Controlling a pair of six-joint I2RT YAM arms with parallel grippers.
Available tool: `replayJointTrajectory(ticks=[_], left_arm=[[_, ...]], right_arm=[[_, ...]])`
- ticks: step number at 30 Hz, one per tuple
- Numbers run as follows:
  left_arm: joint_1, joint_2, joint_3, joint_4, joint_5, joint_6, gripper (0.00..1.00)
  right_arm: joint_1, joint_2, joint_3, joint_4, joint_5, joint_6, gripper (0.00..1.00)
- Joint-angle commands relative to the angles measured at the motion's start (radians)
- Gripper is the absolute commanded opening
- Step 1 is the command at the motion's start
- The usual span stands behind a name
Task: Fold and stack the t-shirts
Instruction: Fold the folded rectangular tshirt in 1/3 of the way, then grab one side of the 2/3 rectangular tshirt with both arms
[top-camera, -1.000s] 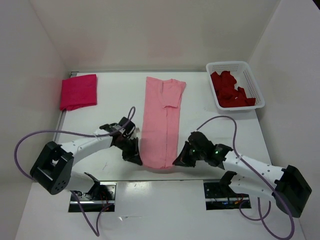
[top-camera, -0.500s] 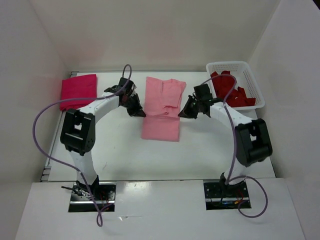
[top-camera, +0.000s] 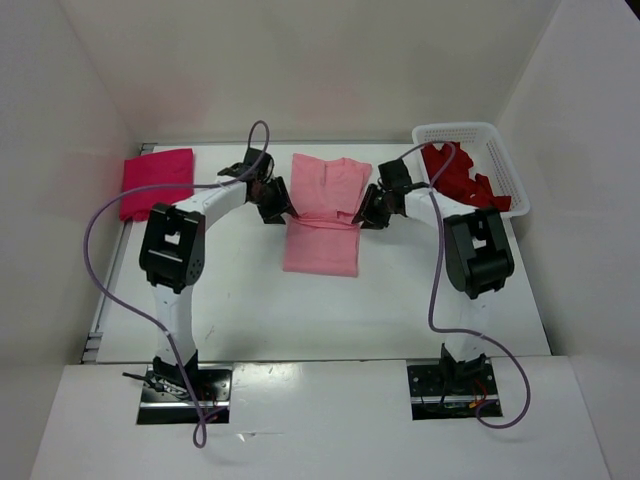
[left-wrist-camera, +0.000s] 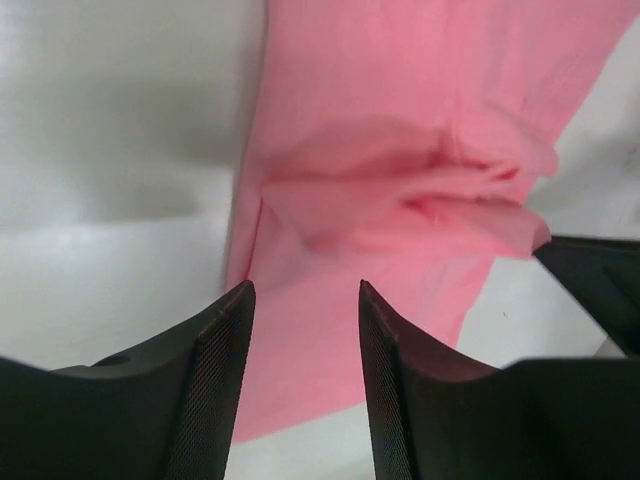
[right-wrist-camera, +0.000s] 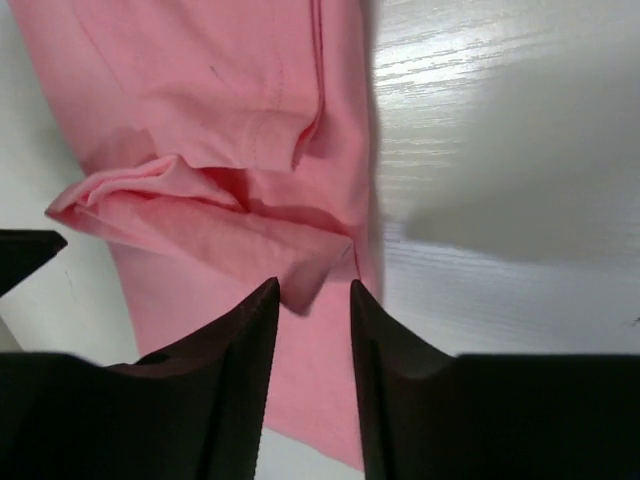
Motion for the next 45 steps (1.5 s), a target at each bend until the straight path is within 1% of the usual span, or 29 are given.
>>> replayJointTrajectory(ticks=[1,2,3,4,5,6,7,8,10,12,14,16,17,18,20,24,25,28,29,32,33,35,37,39,41,42,45], left_arm=[[0.004,-0.163,-0.074,0.062,-0.003,0.020,0.54],[0.004,-0.225,-0.111,0.094,-0.003,0.011,0.54],[-0.009,-0.253,-0.152,0.108,0.015,0.011,0.52],[-0.037,-0.296,-0.235,0.136,0.028,0.001,0.49],[-0.054,-0.313,-0.273,0.148,0.028,-0.010,0.48],[-0.073,-0.326,-0.316,0.165,0.028,-0.019,0.46],[-0.100,-0.335,-0.358,0.208,0.041,-0.030,0.46],[-0.101,-0.335,-0.421,0.219,0.041,-0.042,0.45],[-0.113,-0.291,-0.455,0.230,0.041,-0.043,0.41],[-0.113,-0.271,-0.489,0.230,0.028,-0.043,0.40],[-0.122,-0.258,-0.508,0.230,0.011,-0.033,0.40],[-0.122,-0.267,-0.563,0.240,0.011,-0.033,0.40],[-0.122,-0.283,-0.585,0.240,0.011,-0.049,0.40],[-0.122,-0.292,-0.602,0.254,0.011,-0.058,0.40],[-0.147,-0.304,-0.645,0.266,0.026,-0.072,0.40],[-0.185,-0.353,-0.671,0.266,0.026,-0.113,0.44],[-0.185,-0.367,-0.682,0.266,0.026,-0.113,0.45],[-0.185,-0.431,-0.682,0.225,0.026,-0.122,0.50],[-0.185,-0.453,-0.682,0.211,-0.003,-0.122,0.56],[-0.176,-0.536,-0.682,0.178,-0.041,-0.122,0.64],[-0.176,-0.569,-0.696,0.168,-0.054,-0.122,0.65],[-0.150,-0.582,-0.716,0.168,-0.064,-0.122,0.65],[-0.150,-0.584,-0.737,0.179,-0.064,-0.113,0.64],[-0.150,-0.538,-0.746,0.191,-0.055,-0.113,0.64],[-0.150,-0.484,-0.746,0.203,-0.040,-0.104,0.61],[-0.150,-0.467,-0.746,0.216,-0.040,-0.104,0.60],[-0.150,-0.407,-0.728,0.237,-0.031,-0.104,0.57]], right_arm=[[-0.008,-0.110,0.047,0.024,0.026,-0.018,0.42],[-0.008,-0.130,0.047,0.006,0.035,-0.027,0.43],[0.005,-0.173,0.028,0.006,0.044,-0.038,0.45],[0.016,-0.192,0.018,-0.005,0.059,-0.038,0.45],[0.047,-0.216,-0.001,-0.005,0.060,-0.049,0.45],[0.064,-0.216,-0.001,-0.005,0.060,-0.049,0.37],[0.082,-0.216,-0.010,-0.016,0.060,-0.049,0.21],[0.100,-0.216,-0.010,-0.016,0.060,-0.049,0.14],[0.153,-0.187,-0.019,-0.007,0.060,-0.040,0.00],[0.186,-0.178,-0.019,0.003,0.050,-0.021,0.00],[0.200,-0.187,-0.074,0.016,0.038,-0.008,0.00],[0.210,-0.227,-0.128,0.042,0.038,0.025,0.02],[0.210,-0.244,-0.194,0.059,0.038,0.037,0.02],[0.210,-0.256,-0.223,0.087,0.038,0.048,0.04],[0.210,-0.256,-0.286,0.087,0.049,0.060,0.04],[0.210,-0.256,-0.392,0.119,0.060,0.091,0.04],[0.210,-0.256,-0.419,0.119,0.060,0.091,0.04],[0.210,-0.276,-0.435,0.119,0.072,0.101,0.05],[0.210,-0.317,-0.447,0.119,0.082,0.112,0.06],[0.210,-0.409,-0.456,0.093,0.101,0.121,0.21],[0.210,-0.430,-0.456,0.093,0.101,0.121,0.30],[0.210,-0.466,-0.481,0.081,0.113,0.132,0.37],[0.210,-0.493,-0.513,0.081,0.122,0.144,0.43],[0.210,-0.502,-0.538,0.091,0.122,0.154,0.44],[0.200,-0.486,-0.562,0.102,0.112,0.154,0.45],[0.200,-0.471,-0.571,0.102,0.112,0.154,0.47],[0.200,-0.422,-0.572,0.127,0.092,0.154,0.47]])
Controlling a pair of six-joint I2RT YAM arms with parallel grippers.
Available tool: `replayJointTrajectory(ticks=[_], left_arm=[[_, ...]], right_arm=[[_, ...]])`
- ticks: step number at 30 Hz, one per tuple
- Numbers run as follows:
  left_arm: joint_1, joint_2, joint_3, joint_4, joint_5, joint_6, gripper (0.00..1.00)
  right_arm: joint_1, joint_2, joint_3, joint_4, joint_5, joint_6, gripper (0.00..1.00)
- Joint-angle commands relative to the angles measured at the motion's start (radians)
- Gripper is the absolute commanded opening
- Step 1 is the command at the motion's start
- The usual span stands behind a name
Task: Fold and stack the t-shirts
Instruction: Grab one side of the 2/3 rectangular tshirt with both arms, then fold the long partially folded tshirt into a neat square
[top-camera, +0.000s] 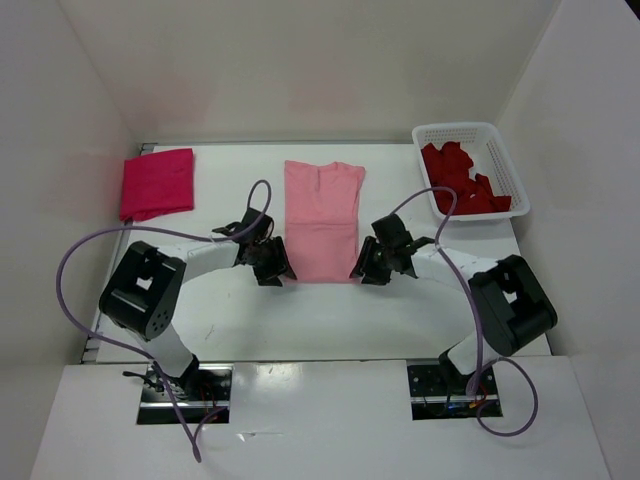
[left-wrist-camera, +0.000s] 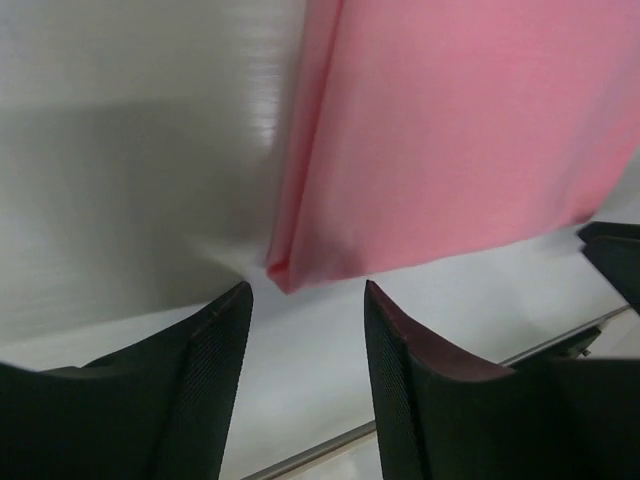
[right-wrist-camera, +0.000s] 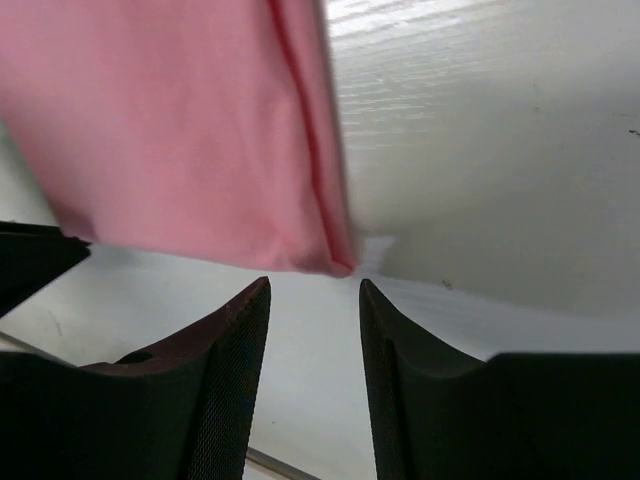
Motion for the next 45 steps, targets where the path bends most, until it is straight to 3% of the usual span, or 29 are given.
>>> replayJointTrajectory(ticks=[1,3,5,7,8,11,15,22,26,28,31,36,40,45], left_arm=[[0.000,0.050,0.012,0.028,0.008,0.009,0.55],[0.000,0.071,0.022,0.039,0.017,0.009,0.51],[0.000,0.083,0.022,0.048,0.017,0.000,0.45],[0.000,0.083,0.022,0.048,0.017,-0.009,0.34],[0.000,0.083,0.022,0.048,0.017,-0.009,0.28],[0.000,0.039,0.022,0.031,0.006,-0.009,0.12],[0.000,-0.065,-0.033,-0.021,-0.003,0.000,0.01],[0.000,-0.343,-0.185,-0.217,0.120,0.034,0.00],[0.000,-0.561,-0.182,-0.378,0.167,0.025,0.00],[0.000,-0.613,-0.130,-0.456,0.167,0.016,0.00],[0.018,-0.572,0.044,-0.483,0.140,0.041,0.01],[0.086,-0.310,0.268,-0.354,0.092,0.121,0.02],[0.158,0.007,0.428,-0.247,0.082,0.141,0.02],[0.192,0.238,0.609,-0.214,0.026,0.152,0.03]], right_arm=[[-0.006,0.041,-0.010,0.035,0.004,0.006,0.47],[-0.016,0.062,-0.010,0.063,-0.005,0.006,0.47],[-0.016,0.094,-0.010,0.078,-0.015,0.006,0.39],[-0.016,0.123,0.001,0.094,-0.016,0.006,0.28],[-0.016,0.124,0.011,0.106,-0.026,0.006,0.17],[-0.016,0.118,0.002,0.095,-0.026,0.017,0.05],[0.009,0.006,-0.074,0.075,-0.016,0.054,0.00],[0.213,-0.330,-0.251,-0.098,-0.025,0.239,0.00],[0.213,-0.652,-0.239,-0.271,-0.069,0.289,0.00],[0.198,-0.685,-0.167,-0.322,-0.078,0.277,0.00],[0.113,-0.589,-0.030,-0.322,-0.089,0.189,0.00],[-0.141,-0.282,0.161,-0.187,-0.160,-0.035,0.00],[-0.210,-0.011,0.335,-0.150,-0.157,-0.130,0.00],[-0.244,0.243,0.513,-0.117,-0.134,-0.161,0.00]])
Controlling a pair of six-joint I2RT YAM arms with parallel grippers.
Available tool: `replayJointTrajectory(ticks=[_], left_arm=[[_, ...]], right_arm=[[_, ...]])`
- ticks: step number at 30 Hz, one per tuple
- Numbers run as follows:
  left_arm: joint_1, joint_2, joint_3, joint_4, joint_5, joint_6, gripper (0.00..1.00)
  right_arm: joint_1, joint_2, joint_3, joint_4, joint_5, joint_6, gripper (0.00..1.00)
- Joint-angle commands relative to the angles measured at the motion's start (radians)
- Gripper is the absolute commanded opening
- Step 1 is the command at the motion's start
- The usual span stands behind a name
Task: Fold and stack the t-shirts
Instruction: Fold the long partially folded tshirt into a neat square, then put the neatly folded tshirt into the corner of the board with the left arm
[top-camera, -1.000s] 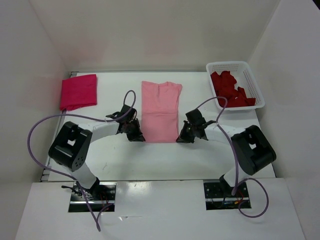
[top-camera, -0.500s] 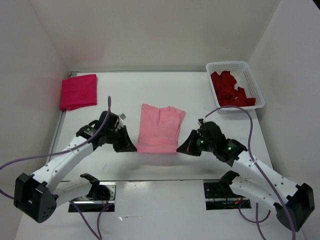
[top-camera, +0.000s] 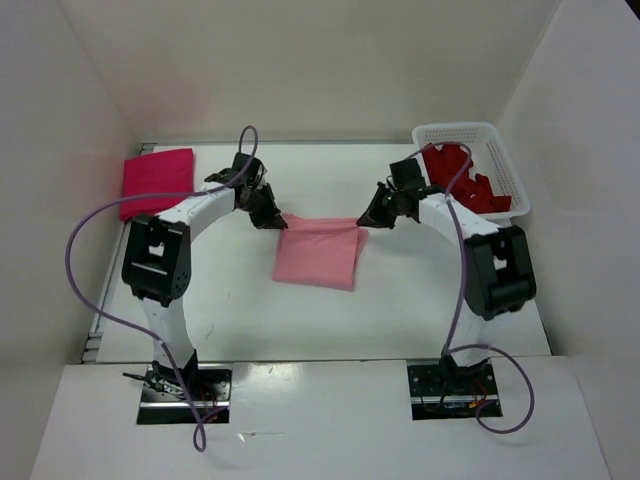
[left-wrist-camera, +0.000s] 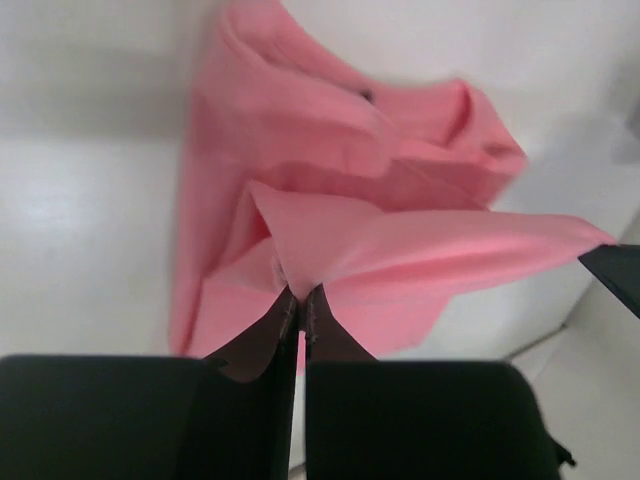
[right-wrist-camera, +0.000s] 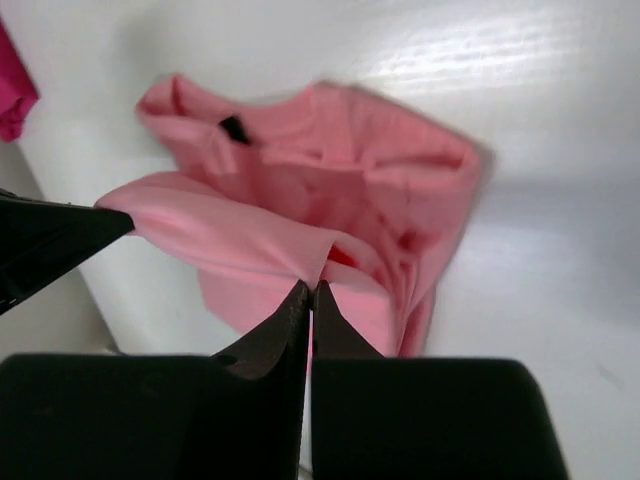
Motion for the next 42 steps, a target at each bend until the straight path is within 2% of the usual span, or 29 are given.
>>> replayJointTrajectory(ticks=[1,4,6,8,9,12,13,15,16,17,19,22,27,31,35,36,39,40,42], left_arm=[[0.038,0.100,0.111,0.024,-0.082,0.040,0.05],[0.049,0.171,0.184,0.024,-0.092,0.031,0.09],[0.059,0.180,0.211,0.024,-0.103,0.031,0.17],[0.069,0.164,0.199,0.038,-0.103,0.020,0.25],[0.078,0.142,0.182,0.051,-0.103,0.011,0.37],[0.111,0.045,0.101,0.101,-0.114,0.011,0.57],[0.111,0.000,0.075,0.111,-0.114,0.011,0.67],[0.122,-0.051,-0.020,0.124,-0.125,0.043,0.75],[0.122,-0.062,-0.054,0.134,-0.093,0.074,0.82],[0.122,-0.071,-0.089,0.156,-0.073,0.085,0.84],[0.122,-0.071,-0.160,0.189,-0.016,0.085,0.88],[0.098,-0.071,-0.248,0.232,0.015,0.120,0.92],[0.078,0.051,-0.242,0.266,0.070,0.187,0.92],[0.058,0.131,-0.207,0.303,0.096,0.197,0.89],[0.039,0.209,-0.177,0.358,0.147,0.182,0.53],[0.039,0.223,-0.162,0.358,0.147,0.169,0.39],[0.019,0.223,-0.116,0.374,0.147,0.149,0.22],[0.010,0.223,-0.099,0.374,0.147,0.149,0.14],[0.001,0.214,-0.058,0.365,0.135,0.126,0.06]], right_arm=[[-0.031,0.145,0.115,0.025,0.047,-0.088,0.00],[-0.031,0.216,0.180,0.025,0.078,-0.088,0.00],[-0.031,0.236,0.218,0.016,0.078,-0.088,0.08],[-0.031,0.226,0.228,0.025,0.053,-0.088,0.19],[-0.031,0.212,0.228,0.025,0.053,-0.088,0.29],[-0.021,0.128,0.205,0.025,0.078,-0.088,0.39],[-0.011,0.102,0.193,0.025,0.078,-0.098,0.40],[0.012,0.023,0.121,0.025,0.076,-0.098,0.38],[0.031,0.002,0.064,0.047,0.063,-0.098,0.31],[0.041,-0.030,0.036,0.056,0.038,-0.098,0.16],[0.061,-0.067,-0.021,0.071,0.029,-0.077,0.05],[0.081,-0.176,-0.169,0.137,0.017,-0.023,0.02],[0.081,-0.241,-0.223,0.136,0.017,-0.013,0.10],[0.081,-0.271,-0.274,0.146,0.003,-0.013,0.27],[0.081,-0.291,-0.283,0.147,0.003,-0.003,0.36],[0.081,-0.291,-0.283,0.147,0.003,-0.003,0.36],[0.081,-0.301,-0.292,0.147,0.003,-0.003,0.37],[0.081,-0.301,-0.292,0.147,0.003,-0.003,0.37],[0.081,-0.310,-0.302,0.147,-0.010,-0.003,0.37]])
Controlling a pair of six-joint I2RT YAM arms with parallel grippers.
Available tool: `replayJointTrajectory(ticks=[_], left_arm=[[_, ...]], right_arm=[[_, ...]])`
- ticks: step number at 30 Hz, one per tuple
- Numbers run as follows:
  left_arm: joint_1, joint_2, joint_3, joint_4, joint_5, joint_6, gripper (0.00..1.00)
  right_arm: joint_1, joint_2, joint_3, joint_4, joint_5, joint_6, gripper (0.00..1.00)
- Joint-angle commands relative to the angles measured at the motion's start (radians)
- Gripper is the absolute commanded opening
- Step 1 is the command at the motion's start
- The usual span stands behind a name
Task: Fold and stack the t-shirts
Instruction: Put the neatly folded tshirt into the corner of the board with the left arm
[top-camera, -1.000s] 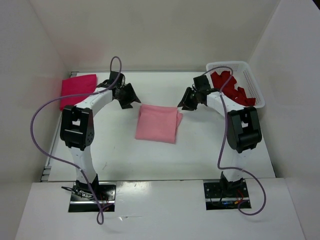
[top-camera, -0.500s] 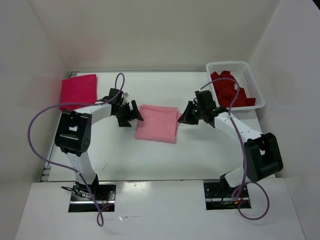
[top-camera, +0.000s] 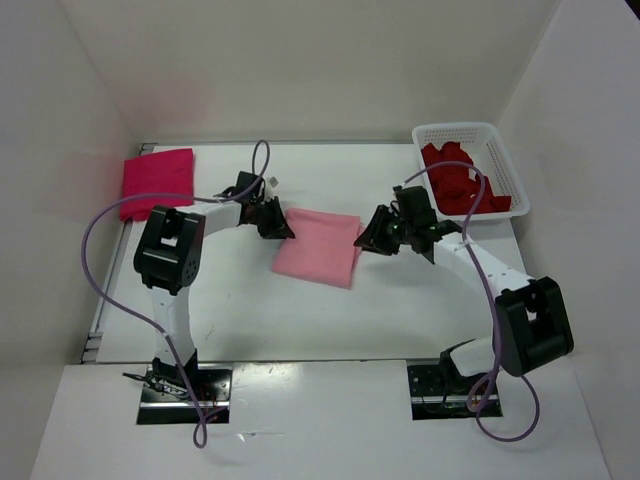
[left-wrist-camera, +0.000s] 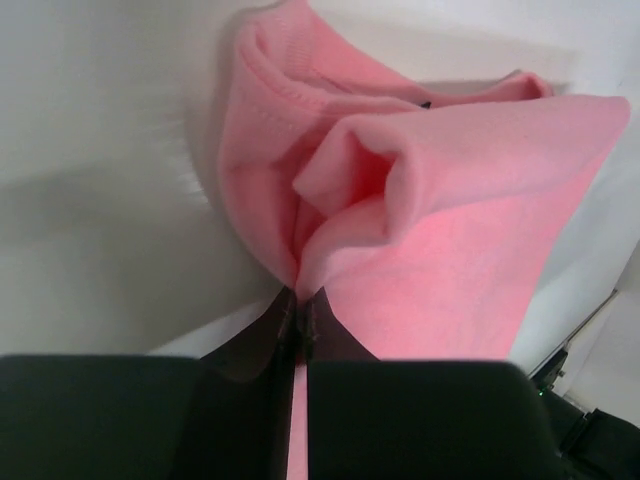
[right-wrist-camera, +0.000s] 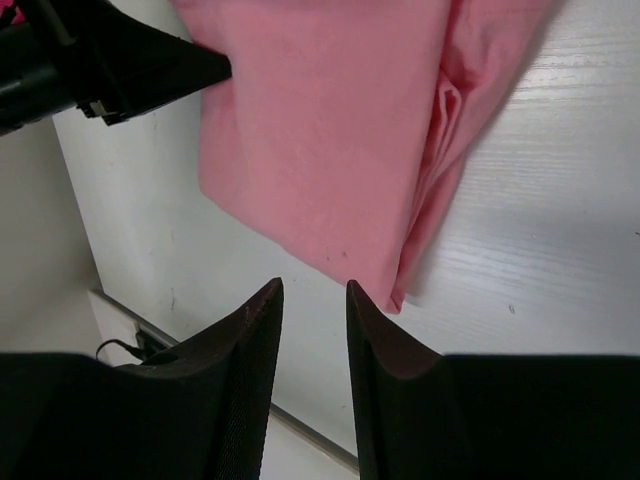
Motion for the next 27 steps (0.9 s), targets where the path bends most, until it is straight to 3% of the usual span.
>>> replayJointTrajectory(ticks=[1,8,13,17,19,20,21,22,23,25,27], left_arm=[[-0.022,0.002,0.115,-0.010,-0.026,-0.007,0.02],[0.050,-0.054,0.387,-0.102,0.003,-0.048,0.00],[0.247,-0.098,0.528,-0.188,0.032,-0.036,0.00],[0.447,-0.169,0.467,-0.153,0.056,-0.072,0.00],[0.568,-0.215,0.344,-0.104,0.056,-0.132,0.04],[0.607,-0.243,0.288,-0.084,0.038,-0.157,0.10],[0.637,-0.243,0.236,-0.032,0.038,-0.178,0.53],[0.688,-0.243,0.198,-0.023,0.038,-0.201,0.89],[0.705,-0.234,0.143,-0.035,0.065,-0.201,1.00],[0.727,-0.234,0.078,-0.035,0.104,-0.233,1.00],[0.727,-0.303,-0.034,-0.035,0.037,-0.244,1.00]], right_arm=[[-0.001,-0.041,-0.018,0.044,-0.014,-0.002,0.37],[-0.001,-0.075,-0.029,0.024,-0.014,-0.002,0.42],[-0.001,-0.075,0.000,0.001,-0.024,-0.022,0.42],[-0.001,-0.056,0.000,0.001,-0.044,-0.031,0.42],[-0.001,-0.056,0.000,0.001,-0.066,-0.031,0.42],[-0.001,-0.056,0.000,0.001,-0.066,-0.031,0.42],[-0.001,-0.056,0.000,0.001,-0.066,-0.042,0.42],[-0.001,-0.056,0.000,0.001,-0.066,-0.042,0.43],[-0.001,-0.056,0.000,0.001,-0.075,-0.051,0.43],[-0.001,-0.066,0.000,-0.009,-0.075,-0.051,0.46],[-0.001,-0.066,0.011,-0.009,-0.075,-0.051,0.46]])
